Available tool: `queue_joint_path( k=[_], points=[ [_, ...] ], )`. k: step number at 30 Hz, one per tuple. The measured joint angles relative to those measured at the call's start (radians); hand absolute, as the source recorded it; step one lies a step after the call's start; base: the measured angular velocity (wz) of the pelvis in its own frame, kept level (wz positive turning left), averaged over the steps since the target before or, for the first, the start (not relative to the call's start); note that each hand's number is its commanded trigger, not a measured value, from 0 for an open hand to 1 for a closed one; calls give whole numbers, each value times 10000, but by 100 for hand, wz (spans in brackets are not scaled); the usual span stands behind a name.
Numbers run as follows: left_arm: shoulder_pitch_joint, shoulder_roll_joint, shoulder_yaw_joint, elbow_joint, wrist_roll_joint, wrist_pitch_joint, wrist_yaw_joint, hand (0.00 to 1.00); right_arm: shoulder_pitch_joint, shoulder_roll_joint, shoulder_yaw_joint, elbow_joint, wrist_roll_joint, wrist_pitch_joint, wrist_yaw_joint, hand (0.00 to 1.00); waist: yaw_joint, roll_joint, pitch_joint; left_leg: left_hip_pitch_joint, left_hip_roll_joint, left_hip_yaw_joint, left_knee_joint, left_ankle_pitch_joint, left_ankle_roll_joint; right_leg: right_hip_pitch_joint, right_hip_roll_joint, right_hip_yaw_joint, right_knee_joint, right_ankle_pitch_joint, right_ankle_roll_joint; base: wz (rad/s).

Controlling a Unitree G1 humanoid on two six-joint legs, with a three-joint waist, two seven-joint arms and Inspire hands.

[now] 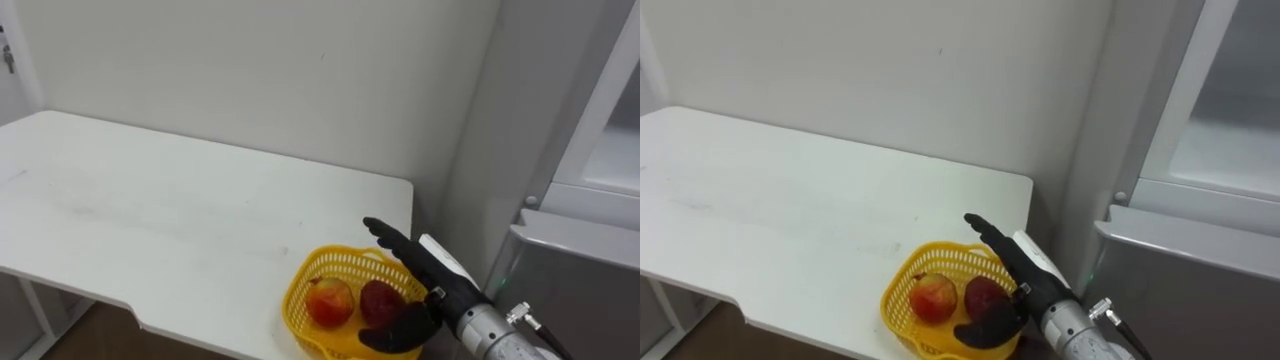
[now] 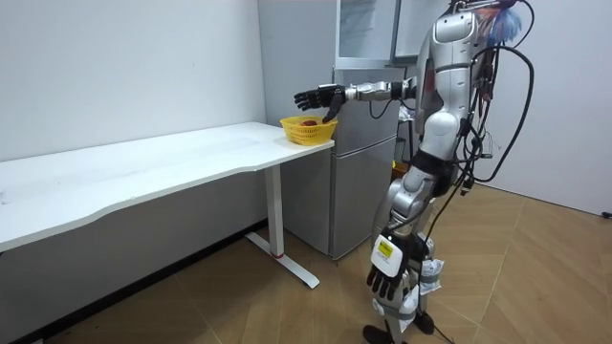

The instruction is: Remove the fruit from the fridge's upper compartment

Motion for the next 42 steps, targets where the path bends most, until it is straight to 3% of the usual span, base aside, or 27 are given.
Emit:
queue_joint_path(
  k=[11,17,20,22,25,32,34,42],
  points=[
    [122,-8,79,-91,-105,-133,27,0,-3,12,-616,-1226,2839,-8,-31,0,-34,0,0,2,-5,14,32,-3,0,47,7,-34,-97,3,2,1],
    [265,-230,324,56,-87,-218,226,0,64,6,-755,-2927,2956,-23,-195,0,-103,159,89,70,47,192,11,-26,8,33,8,32,-58,8,-5,-7],
    [398,-332,562,57,-104,-221,212,0,618,5,-802,-4294,3054,-84,1,0,-171,240,53,158,51,312,-126,-27,11,26,4,127,-149,13,-5,-11],
    [534,-340,563,66,-113,-261,227,0,997,5,-801,-4964,3405,-95,260,0,-306,259,-27,175,63,401,-152,-28,14,19,29,260,-133,24,11,-10],
    [530,-360,691,218,-107,-431,311,0,1293,11,-909,-5354,3586,-115,435,0,-443,289,-38,193,87,483,-158,-29,15,6,45,318,-152,52,12,-9],
    [484,-430,771,331,-123,-460,626,0,2126,77,-1198,-6258,3219,-151,1223,0,-911,447,-69,457,184,902,-295,-63,13,25,151,816,-123,93,-6,-18],
    [485,-439,760,316,-143,-448,744,0,2856,124,-1331,-6527,3083,-135,1459,0,-985,436,-93,525,203,1018,-346,-67,6,31,158,899,-149,97,-12,-16],
    [331,-470,217,256,-396,-464,720,0,4419,334,-1442,-6735,3509,-136,2049,0,-1421,407,-105,692,321,1488,-355,-157,-6,-26,259,1361,-106,169,-28,-18]
  ],
)
